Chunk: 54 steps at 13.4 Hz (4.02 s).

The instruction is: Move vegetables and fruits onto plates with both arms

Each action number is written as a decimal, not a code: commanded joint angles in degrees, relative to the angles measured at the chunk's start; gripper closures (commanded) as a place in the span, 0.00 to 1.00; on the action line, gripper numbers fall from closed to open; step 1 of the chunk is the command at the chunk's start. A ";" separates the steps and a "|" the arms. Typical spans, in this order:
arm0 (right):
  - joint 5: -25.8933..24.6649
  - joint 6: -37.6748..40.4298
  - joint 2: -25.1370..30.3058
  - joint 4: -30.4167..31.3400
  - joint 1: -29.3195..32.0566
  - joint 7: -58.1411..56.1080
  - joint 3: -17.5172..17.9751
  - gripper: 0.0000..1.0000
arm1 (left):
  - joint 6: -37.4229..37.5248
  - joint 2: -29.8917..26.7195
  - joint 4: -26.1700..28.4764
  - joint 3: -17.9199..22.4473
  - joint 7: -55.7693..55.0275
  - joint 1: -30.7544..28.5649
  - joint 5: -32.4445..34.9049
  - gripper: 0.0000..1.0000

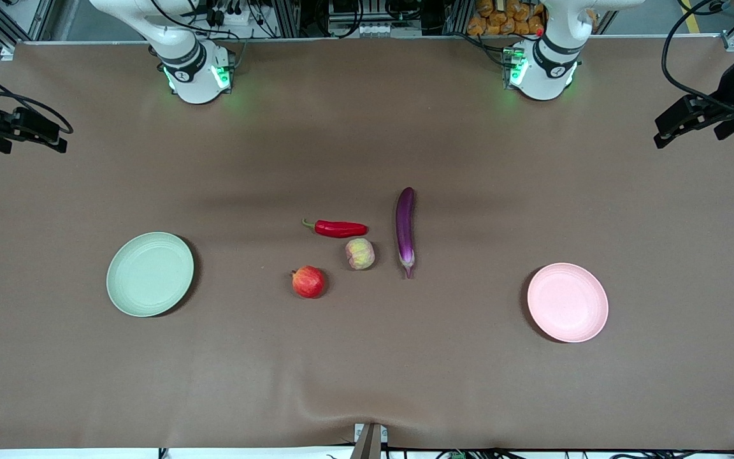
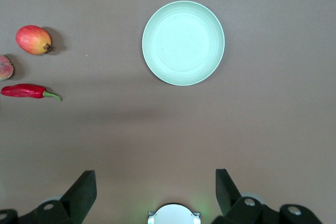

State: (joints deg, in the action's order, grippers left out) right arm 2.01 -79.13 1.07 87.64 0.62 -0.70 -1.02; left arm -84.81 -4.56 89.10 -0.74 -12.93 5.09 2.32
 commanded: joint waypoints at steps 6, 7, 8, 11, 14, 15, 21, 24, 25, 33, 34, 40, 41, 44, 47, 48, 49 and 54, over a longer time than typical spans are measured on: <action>0.28 1.08 0.08 -0.19 0.17 0.26 0.32 0.00 | 1.75 2.53 -2.96 -0.14 0.98 0.63 1.46 0.00; 0.28 1.08 0.08 -0.19 0.17 0.26 0.32 0.00 | 1.76 2.62 -2.79 -0.32 0.89 0.54 1.46 0.00; 0.28 0.99 0.08 -0.19 0.17 0.26 0.32 0.00 | 1.84 2.54 -2.62 -0.32 1.32 0.36 1.46 0.00; 0.28 1.87 0.08 -0.19 0.26 0.17 0.32 0.00 | 1.84 2.19 -2.70 -0.32 0.63 0.62 1.37 0.00; 0.28 1.69 -0.01 -0.19 0.08 0.17 0.32 0.00 | 1.76 2.36 -2.70 -0.41 0.97 0.71 1.46 0.00; 0.28 1.52 -0.01 -0.19 0.08 0.17 0.32 0.00 | 1.50 2.36 -2.70 -0.41 0.89 0.71 1.46 0.00; 0.28 1.52 -0.10 -0.37 -0.53 0.26 0.32 0.00 | 0.01 6.83 -2.35 -1.72 0.01 2.99 1.37 0.00; 0.36 1.43 -0.54 -0.36 -0.79 0.61 0.32 0.00 | -6.82 11.14 1.67 -4.00 -6.11 5.54 0.76 0.00; 0.36 1.34 -1.58 -0.37 -2.01 0.78 0.32 0.00 | -10.60 12.72 3.78 -4.97 -11.80 7.20 1.28 0.00; 0.62 -3.04 -15.12 -0.54 -13.54 1.22 0.32 0.00 | -30.47 35.39 5.65 -5.86 -41.64 27.94 2.78 0.00; 3.41 -4.97 -15.56 -0.45 -12.50 2.18 0.32 0.00 | -32.67 37.41 5.47 -5.86 -42.35 29.87 2.69 0.00; 13.02 -4.28 -21.09 -0.54 -10.01 2.19 0.23 0.00 | -45.61 45.86 5.74 -5.59 -42.36 34.03 3.48 0.35; 13.19 -6.20 -23.37 -1.59 -10.89 1.76 0.32 0.00 | -45.62 46.13 5.65 -5.68 -42.18 34.02 3.48 0.60; 12.59 -17.25 -27.17 -2.82 -18.95 1.40 0.32 0.00 | -44.22 45.08 5.91 -4.98 -42.01 33.41 3.48 1.00; 12.58 -29.46 -31.98 -2.91 -22.50 -2.43 0.41 0.00 | -39.22 39.56 5.30 -4.10 -36.49 26.15 3.66 1.00; 12.58 -33.94 -34.09 -2.91 -23.20 -10.12 0.41 0.00 | -36.85 37.19 5.12 -4.10 -33.77 22.37 3.57 1.00; 12.67 -37.99 -35.85 -2.91 -23.03 -18.81 0.41 0.00 | -34.48 35.16 5.03 -4.19 -31.57 18.42 3.57 1.00; 13.11 -57.24 -43.76 -2.83 -25.13 -36.39 0.41 0.00 | -33.75 34.26 3.28 -4.19 -13.31 -0.40 4.18 1.00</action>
State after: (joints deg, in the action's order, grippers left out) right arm 14.49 -131.71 -39.65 86.75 -22.72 -34.59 -0.83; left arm -118.37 29.16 92.44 -3.98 -31.47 8.94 5.15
